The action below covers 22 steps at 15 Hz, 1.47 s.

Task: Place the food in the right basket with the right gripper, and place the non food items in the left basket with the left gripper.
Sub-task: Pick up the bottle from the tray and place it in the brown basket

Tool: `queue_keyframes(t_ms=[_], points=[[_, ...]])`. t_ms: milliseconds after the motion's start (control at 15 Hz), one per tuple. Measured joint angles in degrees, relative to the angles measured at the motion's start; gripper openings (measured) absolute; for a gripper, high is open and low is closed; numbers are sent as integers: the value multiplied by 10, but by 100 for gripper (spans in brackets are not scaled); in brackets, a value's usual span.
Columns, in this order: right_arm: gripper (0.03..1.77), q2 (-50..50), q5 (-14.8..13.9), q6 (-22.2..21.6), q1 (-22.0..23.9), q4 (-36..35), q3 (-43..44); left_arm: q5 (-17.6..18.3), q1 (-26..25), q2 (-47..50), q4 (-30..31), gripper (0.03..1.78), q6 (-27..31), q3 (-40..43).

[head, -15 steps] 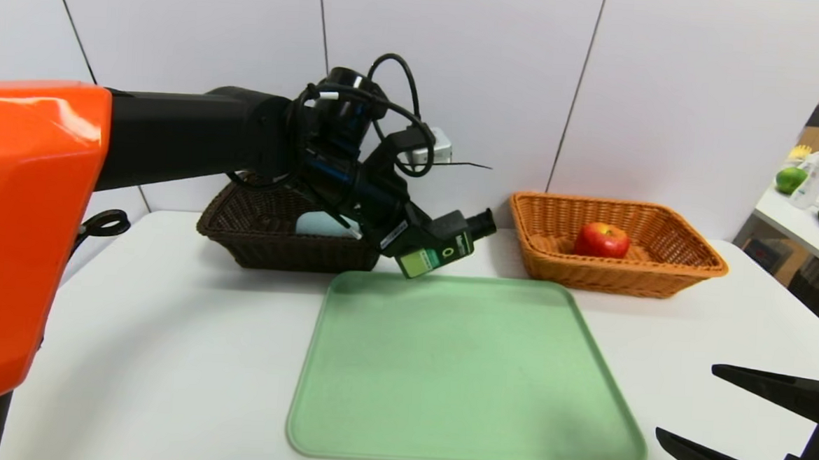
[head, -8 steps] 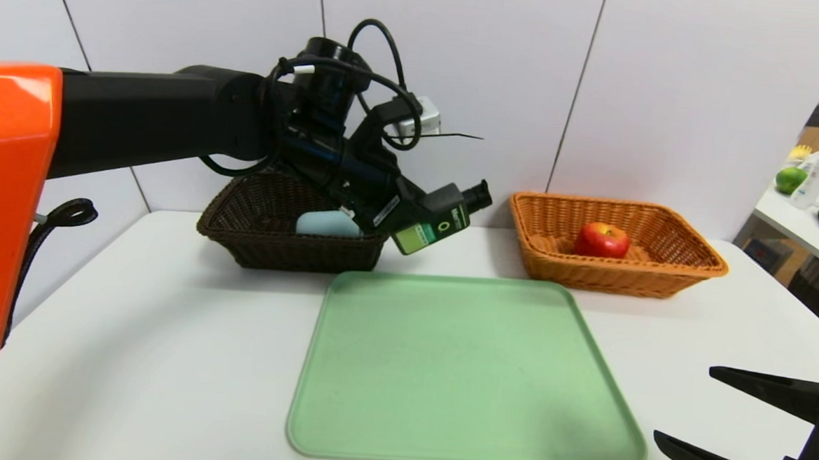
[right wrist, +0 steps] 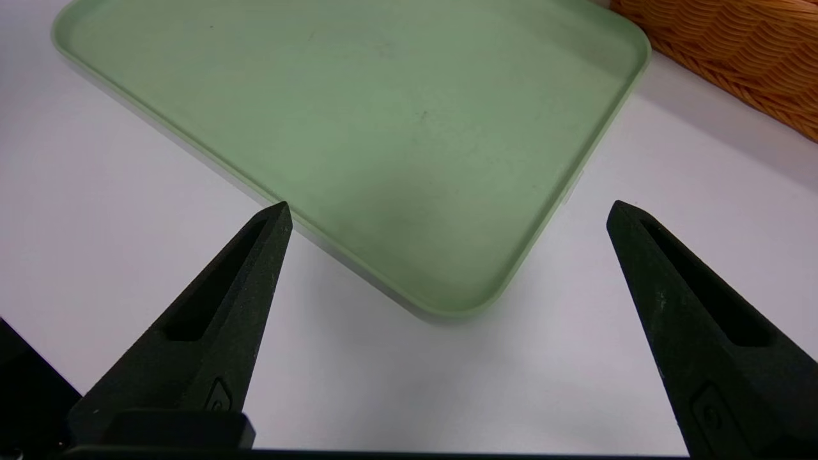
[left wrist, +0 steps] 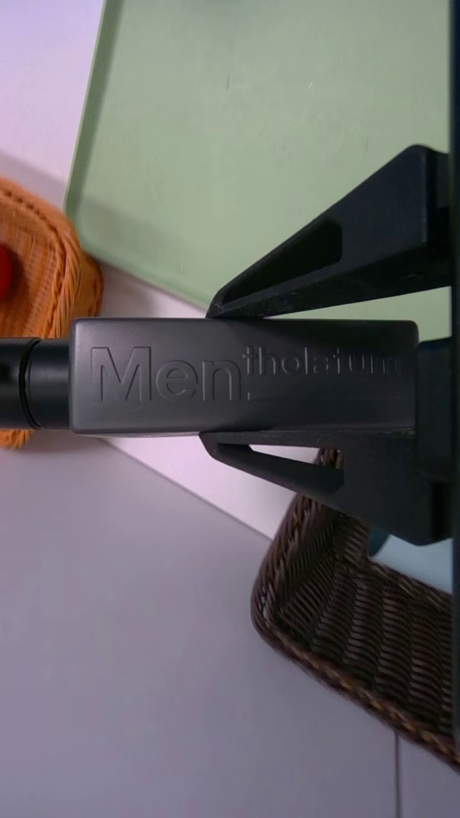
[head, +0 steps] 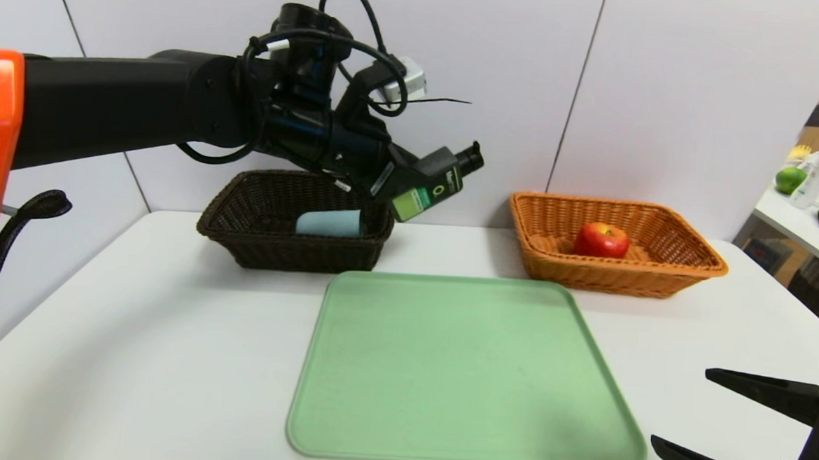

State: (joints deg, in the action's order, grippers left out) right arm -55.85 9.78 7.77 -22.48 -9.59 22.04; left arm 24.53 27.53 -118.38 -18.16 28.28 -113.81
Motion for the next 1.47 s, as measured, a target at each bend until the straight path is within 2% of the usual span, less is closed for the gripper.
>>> queue_keyframes(t_ms=[200, 867, 1467], points=[[170, 0, 0, 1, -1, 0, 0, -10, -24, 0, 28, 56, -15, 0], [170, -4, 0, 3, -3, 0, 2, -57, -103, -22, 57, 56, -48, 0], [170, -9, 0, 2, -4, 0, 4, -81, -122, -49, 55, 56, -61, 5]])
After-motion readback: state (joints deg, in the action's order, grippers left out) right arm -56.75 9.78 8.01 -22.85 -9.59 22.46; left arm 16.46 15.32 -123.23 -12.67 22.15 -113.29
